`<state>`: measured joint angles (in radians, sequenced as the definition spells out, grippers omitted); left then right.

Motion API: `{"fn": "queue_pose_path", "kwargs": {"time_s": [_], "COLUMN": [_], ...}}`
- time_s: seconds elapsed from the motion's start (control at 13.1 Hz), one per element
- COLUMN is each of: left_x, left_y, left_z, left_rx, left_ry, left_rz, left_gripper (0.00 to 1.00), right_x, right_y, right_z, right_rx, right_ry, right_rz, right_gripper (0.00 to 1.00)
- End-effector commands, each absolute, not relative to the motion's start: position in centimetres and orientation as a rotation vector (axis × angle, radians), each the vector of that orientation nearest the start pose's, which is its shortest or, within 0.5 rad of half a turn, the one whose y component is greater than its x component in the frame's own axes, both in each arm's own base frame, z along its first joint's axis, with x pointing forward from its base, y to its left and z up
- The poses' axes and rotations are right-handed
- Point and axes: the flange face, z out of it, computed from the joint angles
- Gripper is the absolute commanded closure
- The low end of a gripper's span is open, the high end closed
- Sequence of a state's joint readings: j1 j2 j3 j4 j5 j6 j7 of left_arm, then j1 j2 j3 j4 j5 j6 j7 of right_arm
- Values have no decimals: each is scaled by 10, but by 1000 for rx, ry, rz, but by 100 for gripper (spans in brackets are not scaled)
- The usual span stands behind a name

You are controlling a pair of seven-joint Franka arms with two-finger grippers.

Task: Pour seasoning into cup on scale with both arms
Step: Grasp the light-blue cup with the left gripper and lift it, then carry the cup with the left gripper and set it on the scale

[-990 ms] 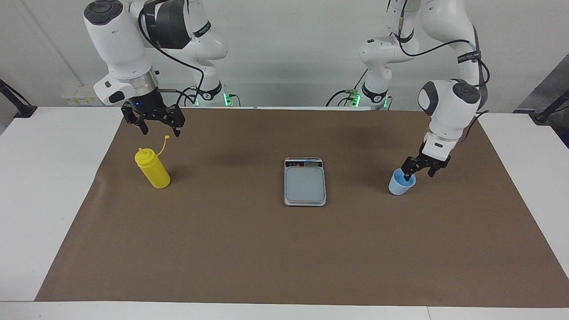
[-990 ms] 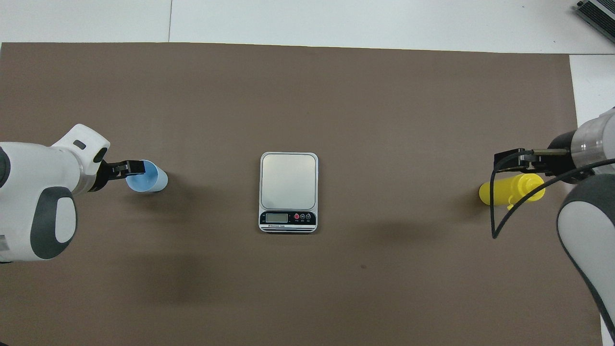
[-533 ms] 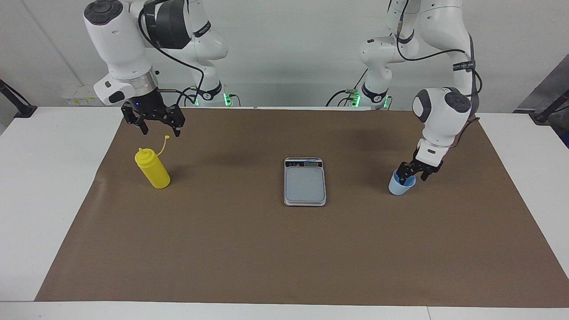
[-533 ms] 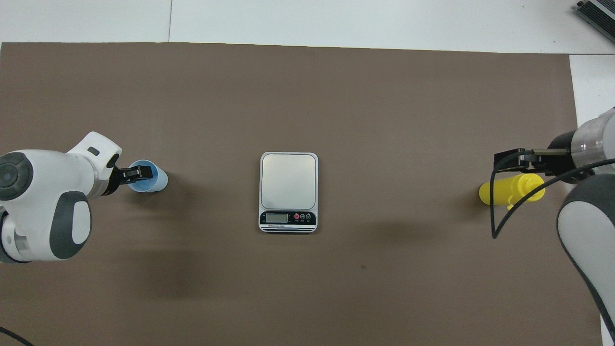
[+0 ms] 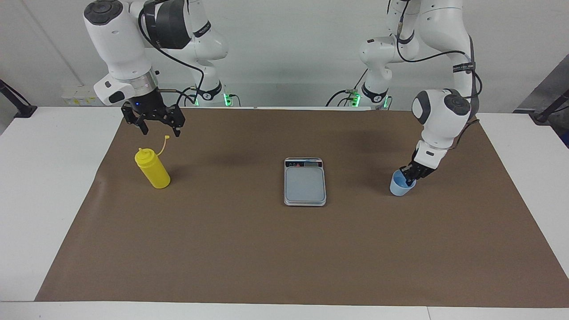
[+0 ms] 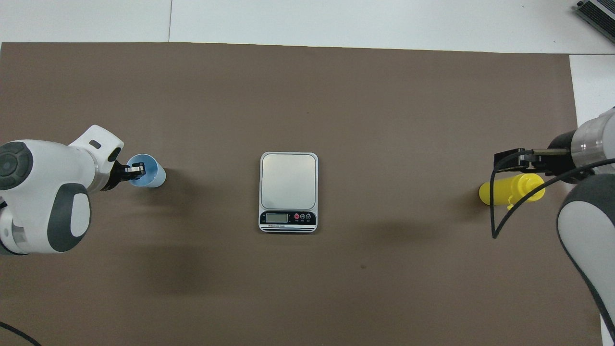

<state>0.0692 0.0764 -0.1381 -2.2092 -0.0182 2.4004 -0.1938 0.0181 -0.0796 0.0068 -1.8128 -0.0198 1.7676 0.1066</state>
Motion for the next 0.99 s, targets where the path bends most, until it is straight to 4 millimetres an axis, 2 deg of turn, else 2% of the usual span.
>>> {"fn": "queue_pose_path", "kwargs": {"time_s": [0.0,0.15,0.23,0.38,0.46,0.61,0.76,0.91], "left_x": [566,578,583,589,588,582,570,559], "left_y": [-41,-50,-65,-97,-118,-174,-225,-265], "left_z": [397,438,463,484,491,491,496,484], "left_rx": [-3168,-3170,-3180,-3191,-3197,-3217,-3243,-3255], "left_ry": [-221,-209,-215,-248,-265,-313,-289,-284], "left_rz": [-141,-89,-73,-45,-38,-60,-118,-120], "left_gripper": [100,100,100,100,100,100,100,100], "right_x": [534,534,534,534,534,534,534,534], "right_y": [9,9,9,9,9,9,9,9], "right_z": [571,571,571,571,571,571,571,571], "right_rx": [-3155,-3155,-3155,-3155,-3155,-3155,-3155,-3155], "right_ry": [114,114,114,114,114,114,114,114], "right_rz": [-62,-62,-62,-62,-62,-62,-62,-62], "right_gripper": [0,0,0,0,0,0,0,0]}}
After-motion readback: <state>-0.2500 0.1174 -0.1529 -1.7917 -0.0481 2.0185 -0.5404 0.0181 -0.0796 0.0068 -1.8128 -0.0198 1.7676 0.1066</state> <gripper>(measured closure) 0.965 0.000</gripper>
